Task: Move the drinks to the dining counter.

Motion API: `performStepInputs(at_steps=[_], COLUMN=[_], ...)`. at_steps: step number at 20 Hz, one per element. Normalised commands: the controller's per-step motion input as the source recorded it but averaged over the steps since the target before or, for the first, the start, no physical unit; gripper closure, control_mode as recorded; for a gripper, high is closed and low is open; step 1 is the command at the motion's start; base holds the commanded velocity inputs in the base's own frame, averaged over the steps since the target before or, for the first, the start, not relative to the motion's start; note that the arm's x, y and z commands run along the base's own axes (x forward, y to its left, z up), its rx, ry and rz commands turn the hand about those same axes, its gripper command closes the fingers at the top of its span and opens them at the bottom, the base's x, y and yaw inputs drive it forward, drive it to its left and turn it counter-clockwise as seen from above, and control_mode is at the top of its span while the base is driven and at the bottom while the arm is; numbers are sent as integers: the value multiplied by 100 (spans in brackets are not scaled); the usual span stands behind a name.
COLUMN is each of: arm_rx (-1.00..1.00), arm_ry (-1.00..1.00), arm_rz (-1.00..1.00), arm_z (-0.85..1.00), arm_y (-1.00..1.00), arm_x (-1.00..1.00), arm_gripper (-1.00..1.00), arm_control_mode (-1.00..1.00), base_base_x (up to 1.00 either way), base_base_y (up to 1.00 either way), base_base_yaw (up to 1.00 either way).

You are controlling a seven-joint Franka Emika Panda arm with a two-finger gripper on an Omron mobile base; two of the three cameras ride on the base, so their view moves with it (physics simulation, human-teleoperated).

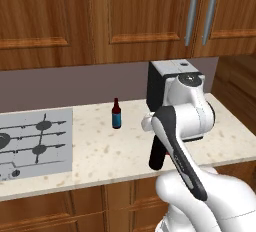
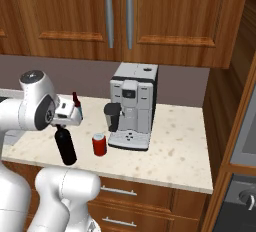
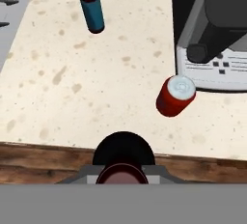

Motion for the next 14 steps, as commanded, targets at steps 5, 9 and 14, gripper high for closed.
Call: performStepInputs(at_steps=[5, 9, 14], arm_rx=[0, 0, 0], arm_ry=[0, 0, 0], arm_rz=[2, 0, 0], arm_z=[29, 27, 30], arm_y=[-8, -2, -1], arm_x=[-3, -2, 0], arm_gripper=[100, 100, 100], arm_control_mode=[-100, -100, -100], base_base_x=[0, 0, 0], base_base_y=[0, 0, 0], base_base_yaw=[0, 0, 0])
